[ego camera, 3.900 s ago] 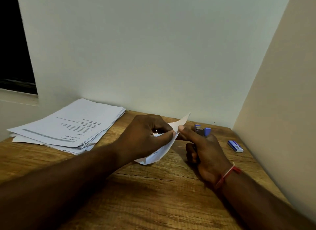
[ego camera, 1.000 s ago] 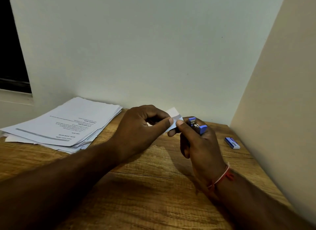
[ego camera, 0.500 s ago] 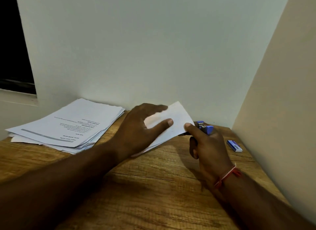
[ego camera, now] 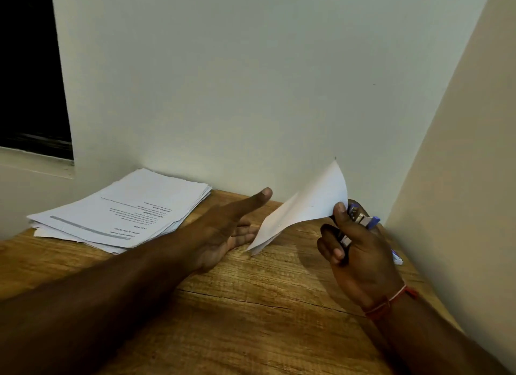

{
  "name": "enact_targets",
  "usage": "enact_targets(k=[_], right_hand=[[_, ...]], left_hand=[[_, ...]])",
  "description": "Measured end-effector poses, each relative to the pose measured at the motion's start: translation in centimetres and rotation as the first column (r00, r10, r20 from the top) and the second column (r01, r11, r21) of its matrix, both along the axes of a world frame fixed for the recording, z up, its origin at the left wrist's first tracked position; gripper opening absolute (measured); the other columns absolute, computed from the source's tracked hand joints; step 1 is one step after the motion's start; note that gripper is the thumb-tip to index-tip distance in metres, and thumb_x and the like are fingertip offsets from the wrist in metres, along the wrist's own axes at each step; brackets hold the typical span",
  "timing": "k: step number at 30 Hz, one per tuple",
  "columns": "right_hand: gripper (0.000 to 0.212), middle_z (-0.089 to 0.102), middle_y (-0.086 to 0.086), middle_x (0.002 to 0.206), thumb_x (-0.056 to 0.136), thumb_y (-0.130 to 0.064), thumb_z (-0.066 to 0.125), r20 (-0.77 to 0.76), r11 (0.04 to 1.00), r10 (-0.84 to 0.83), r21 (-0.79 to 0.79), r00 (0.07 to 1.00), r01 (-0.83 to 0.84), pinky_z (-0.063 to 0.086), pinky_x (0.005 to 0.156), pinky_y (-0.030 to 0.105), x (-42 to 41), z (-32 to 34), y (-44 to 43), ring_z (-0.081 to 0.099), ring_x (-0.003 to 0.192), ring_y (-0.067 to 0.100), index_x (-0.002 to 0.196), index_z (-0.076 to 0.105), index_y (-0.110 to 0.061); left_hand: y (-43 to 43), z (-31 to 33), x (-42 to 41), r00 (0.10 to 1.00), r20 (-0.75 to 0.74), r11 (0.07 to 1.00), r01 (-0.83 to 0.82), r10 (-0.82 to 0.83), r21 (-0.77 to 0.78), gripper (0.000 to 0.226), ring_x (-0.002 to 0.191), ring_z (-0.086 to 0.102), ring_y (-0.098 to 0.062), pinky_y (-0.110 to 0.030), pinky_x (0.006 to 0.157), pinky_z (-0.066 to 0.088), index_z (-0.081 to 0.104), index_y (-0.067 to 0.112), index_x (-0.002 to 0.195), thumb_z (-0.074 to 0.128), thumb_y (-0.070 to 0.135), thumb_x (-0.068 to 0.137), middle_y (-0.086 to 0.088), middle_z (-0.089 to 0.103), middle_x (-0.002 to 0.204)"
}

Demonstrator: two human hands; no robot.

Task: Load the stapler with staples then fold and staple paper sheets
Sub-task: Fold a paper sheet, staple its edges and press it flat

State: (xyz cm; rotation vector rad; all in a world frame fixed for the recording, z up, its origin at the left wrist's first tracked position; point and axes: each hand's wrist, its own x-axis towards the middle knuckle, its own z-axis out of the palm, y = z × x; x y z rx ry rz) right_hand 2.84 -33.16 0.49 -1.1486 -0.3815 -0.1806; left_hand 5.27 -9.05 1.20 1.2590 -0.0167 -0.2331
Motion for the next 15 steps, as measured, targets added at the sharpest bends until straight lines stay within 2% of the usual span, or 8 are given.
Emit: enact_targets(k=[2,3,4,6,8,12,15], right_hand=[[0.037,0.048,-0.003,0.063,0.112,-0.017,0.050,-0.013,0.994,0.089,0.070,0.996,-0.088,0.017,0.049,0.033,-0.3,0.3,0.1,0.035,0.039,0.009,0.080,0.065,-0.022],[0.036,0.052,-0.005,0.066,0.113,-0.016,0.048,-0.019,0.990,0.116,0.087,0.993,-0.114,0.017,0.049,0.032,-0.3,0.4,0.1,0.035,0.039,0.009,0.082,0.066,-0.022],[0.036,0.052,-0.005,0.068,0.113,-0.016,0.047,-0.026,0.988,0.129,0.090,0.991,-0.126,0.017,0.049,0.032,-0.4,0.4,0.0,0.035,0.040,0.008,0.083,0.067,-0.022],[0.033,0.044,-0.003,0.065,0.111,-0.016,0.051,-0.042,0.992,0.111,0.066,0.993,-0.109,0.017,0.047,0.031,-0.2,0.2,0.0,0.034,0.040,0.009,0.080,0.062,-0.020],[0.030,0.036,0.000,0.067,0.107,-0.019,0.059,-0.079,0.997,0.060,0.047,0.995,-0.057,0.018,0.045,0.029,0.3,-0.1,-0.1,0.033,0.039,0.010,0.078,0.055,-0.019],[0.036,0.040,0.000,0.067,0.091,-0.037,0.088,-0.143,1.000,-0.012,0.015,0.990,0.015,0.023,0.041,0.024,0.4,-1.0,0.1,0.030,0.039,0.010,0.082,0.058,-0.019],[0.037,0.039,0.004,0.058,0.090,-0.022,0.089,-0.137,0.984,-0.153,-0.113,0.979,0.138,0.028,0.046,0.026,0.1,-1.3,0.5,0.028,0.040,0.014,0.072,0.057,-0.018]], left_hand=[[0.1,-0.2,0.2,0.997,0.010,0.997,0.081,-0.081,-0.017,0.075,0.104,0.081,-0.033,-0.041,0.086,0.066,0.069,0.008,0.137,0.089,0.055,0.082,-0.023,0.079,0.123],[0.1,-0.3,0.1,0.994,0.012,0.992,0.109,-0.109,-0.062,0.066,0.099,0.082,-0.034,-0.040,0.081,0.066,0.075,0.007,0.134,0.088,0.052,0.088,-0.022,0.082,0.120],[0.1,-0.5,0.1,0.993,0.013,0.987,0.119,-0.118,-0.111,0.060,0.101,0.082,-0.035,-0.043,0.084,0.067,0.078,0.007,0.133,0.089,0.047,0.090,-0.022,0.082,0.123],[0.2,-0.8,0.4,0.995,0.044,0.974,0.097,-0.090,-0.206,0.056,0.116,0.079,-0.038,-0.054,0.106,0.062,0.076,0.008,0.139,0.092,0.032,0.090,-0.022,0.079,0.133],[0.2,-0.8,0.6,0.991,0.126,0.965,0.067,-0.035,-0.255,0.050,0.126,0.076,-0.040,-0.059,0.115,0.056,0.074,0.007,0.141,0.088,0.014,0.093,-0.020,0.078,0.137],[0.4,-0.8,0.8,0.963,0.221,0.968,-0.105,0.156,-0.228,0.045,0.119,0.080,-0.039,-0.060,0.106,0.062,0.078,0.006,0.132,0.090,0.004,0.089,-0.016,0.083,0.126],[0.1,-0.9,0.6,0.941,0.228,0.954,-0.200,0.251,-0.225,0.044,0.113,0.082,-0.037,-0.058,0.099,0.066,0.079,0.008,0.129,0.093,0.007,0.087,-0.012,0.085,0.120]])
